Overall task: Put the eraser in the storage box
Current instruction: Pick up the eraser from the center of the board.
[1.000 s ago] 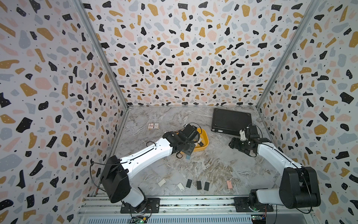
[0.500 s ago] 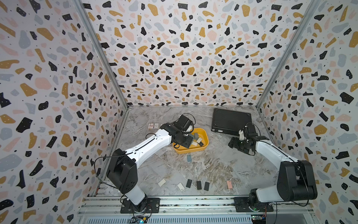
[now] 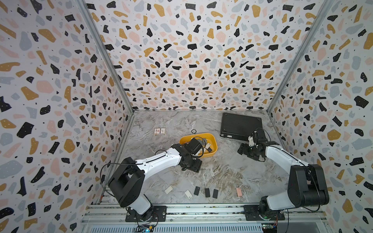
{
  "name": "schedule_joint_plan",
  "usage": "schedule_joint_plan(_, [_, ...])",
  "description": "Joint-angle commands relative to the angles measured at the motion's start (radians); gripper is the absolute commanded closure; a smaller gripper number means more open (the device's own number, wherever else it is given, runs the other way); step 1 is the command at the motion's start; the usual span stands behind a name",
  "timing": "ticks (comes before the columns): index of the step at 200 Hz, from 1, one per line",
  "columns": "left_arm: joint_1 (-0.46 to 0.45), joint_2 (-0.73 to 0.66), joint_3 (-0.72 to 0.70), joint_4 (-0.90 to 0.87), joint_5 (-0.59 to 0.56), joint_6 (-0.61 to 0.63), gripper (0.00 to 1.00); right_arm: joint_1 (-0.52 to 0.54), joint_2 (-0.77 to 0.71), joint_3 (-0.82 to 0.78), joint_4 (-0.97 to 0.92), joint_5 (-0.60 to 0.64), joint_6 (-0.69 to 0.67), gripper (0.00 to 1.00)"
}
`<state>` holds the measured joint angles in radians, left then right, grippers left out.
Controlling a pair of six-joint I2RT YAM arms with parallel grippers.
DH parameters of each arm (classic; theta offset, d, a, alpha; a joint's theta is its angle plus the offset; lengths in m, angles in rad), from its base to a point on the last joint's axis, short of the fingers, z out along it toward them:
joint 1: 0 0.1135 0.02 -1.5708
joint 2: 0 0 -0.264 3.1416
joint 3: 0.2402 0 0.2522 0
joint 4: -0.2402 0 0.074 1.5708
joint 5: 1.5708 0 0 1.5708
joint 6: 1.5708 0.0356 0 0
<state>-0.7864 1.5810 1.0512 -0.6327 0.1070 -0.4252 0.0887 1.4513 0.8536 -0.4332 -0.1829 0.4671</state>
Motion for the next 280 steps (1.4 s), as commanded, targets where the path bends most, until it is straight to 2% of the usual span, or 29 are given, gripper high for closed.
schedule_joint_plan(1, [0.002,0.049,-0.001,0.078,-0.039,-0.049,0.31,-0.004,-0.036,-0.005,-0.012,0.008,-0.008,0.19])
schedule_joint_plan(76, [0.001,0.135,0.027,0.110,-0.110,-0.072,0.31,-0.004,-0.074,-0.010,-0.021,0.022,-0.013,0.18])
schedule_joint_plan(189, [-0.001,0.207,0.057,0.125,-0.101,-0.071,0.33,-0.004,-0.072,-0.013,-0.016,0.020,-0.015,0.19])
schedule_joint_plan(223, [-0.004,0.229,0.068,0.123,-0.097,-0.065,0.40,-0.004,-0.070,-0.016,-0.014,0.020,-0.015,0.18])
schedule_joint_plan(280, [-0.012,0.229,0.073,0.106,-0.098,-0.055,0.61,-0.003,-0.063,-0.019,-0.006,0.013,-0.012,0.19])
